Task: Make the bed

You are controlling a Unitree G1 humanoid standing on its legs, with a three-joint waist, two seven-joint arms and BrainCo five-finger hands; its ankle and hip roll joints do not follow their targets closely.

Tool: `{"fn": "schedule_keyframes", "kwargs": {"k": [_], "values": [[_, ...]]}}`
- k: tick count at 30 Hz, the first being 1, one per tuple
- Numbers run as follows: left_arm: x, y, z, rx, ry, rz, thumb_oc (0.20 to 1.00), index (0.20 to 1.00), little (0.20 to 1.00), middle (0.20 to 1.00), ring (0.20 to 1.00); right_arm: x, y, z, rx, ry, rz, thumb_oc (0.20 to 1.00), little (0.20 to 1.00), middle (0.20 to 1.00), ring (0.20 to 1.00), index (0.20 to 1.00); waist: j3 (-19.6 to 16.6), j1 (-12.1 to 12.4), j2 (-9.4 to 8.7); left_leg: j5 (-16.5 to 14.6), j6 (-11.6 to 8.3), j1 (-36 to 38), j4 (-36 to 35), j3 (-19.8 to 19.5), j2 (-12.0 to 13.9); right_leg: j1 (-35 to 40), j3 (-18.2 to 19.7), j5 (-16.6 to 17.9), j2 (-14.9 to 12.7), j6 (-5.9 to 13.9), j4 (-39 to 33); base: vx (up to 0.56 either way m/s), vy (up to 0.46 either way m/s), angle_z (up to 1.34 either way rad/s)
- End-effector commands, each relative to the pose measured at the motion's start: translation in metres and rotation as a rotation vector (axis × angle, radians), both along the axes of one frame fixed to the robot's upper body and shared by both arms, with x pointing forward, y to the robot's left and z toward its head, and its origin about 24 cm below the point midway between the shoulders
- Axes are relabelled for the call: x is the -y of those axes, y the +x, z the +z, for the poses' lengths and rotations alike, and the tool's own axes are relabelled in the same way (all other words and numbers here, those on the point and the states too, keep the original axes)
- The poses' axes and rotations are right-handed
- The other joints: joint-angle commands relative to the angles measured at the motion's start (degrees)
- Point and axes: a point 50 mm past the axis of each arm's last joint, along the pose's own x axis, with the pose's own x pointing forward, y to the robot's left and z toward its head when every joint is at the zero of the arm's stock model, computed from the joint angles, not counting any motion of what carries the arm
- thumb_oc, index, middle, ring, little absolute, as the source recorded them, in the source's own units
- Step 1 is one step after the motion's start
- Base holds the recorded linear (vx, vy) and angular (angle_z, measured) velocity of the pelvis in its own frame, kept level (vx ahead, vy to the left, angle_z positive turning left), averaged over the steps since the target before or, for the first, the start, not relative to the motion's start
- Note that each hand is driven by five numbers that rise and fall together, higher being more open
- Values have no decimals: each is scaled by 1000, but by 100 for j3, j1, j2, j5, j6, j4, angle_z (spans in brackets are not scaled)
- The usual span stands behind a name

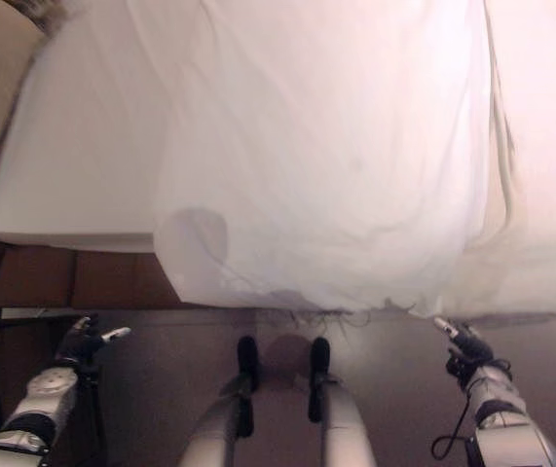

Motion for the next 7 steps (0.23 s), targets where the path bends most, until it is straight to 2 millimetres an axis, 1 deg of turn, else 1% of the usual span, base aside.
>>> {"fn": "schedule_keyframes", "kwargs": {"k": [1,2,4,5,6,7], "values": [[21,-7,-18,-75,-23,-101,1000,1000,1000,1000,1000,9,-11,-2,3,-58,17,1000,1000,1000,1000,1000,-307,-48,135,-10,-327,336,-205,-34,-112,588,29,345,-19,617,-692,116,44,-4],[29,-14,-28,-113,-43,-124,1000,1000,1000,1000,1000,-2,-15,-10,-29,-68,65,1000,1000,1000,1000,1000,-390,-59,142,30,-333,507,-374,-32,-107,748,44,395,-2,627,-825,78,34,-3],[52,-30,-48,-205,-109,-185,1000,1000,1000,1000,1000,-21,-26,-28,-84,-52,97,1000,1000,1000,1000,1000,-577,-106,158,109,-355,840,-654,-2,-70,1085,84,502,10,650,-1143,118,56,-4],[61,-39,-56,-246,-130,-223,1000,1000,1000,1000,1000,-28,-32,-34,-103,-40,103,1000,1000,1000,1000,1000,-670,-134,157,120,-353,942,-709,12,-60,1199,107,547,5,662,-1264,93,48,-4],[70,-44,-62,-277,-147,-258,1000,1000,1000,1000,1000,-35,-37,-41,-120,-20,101,1000,1000,1000,1000,1000,-751,-149,139,81,-340,1027,-724,4,-49,1330,152,614,16,662,-1437,82,55,-2],[80,-53,-70,-321,-162,-325,1000,1000,1000,1000,1000,-46,-42,-48,-148,-6,142,1000,1000,1000,1000,1000,-859,-171,132,52,-322,1099,-724,20,-40,1434,203,666,11,675,-1568,67,52,1]]}}
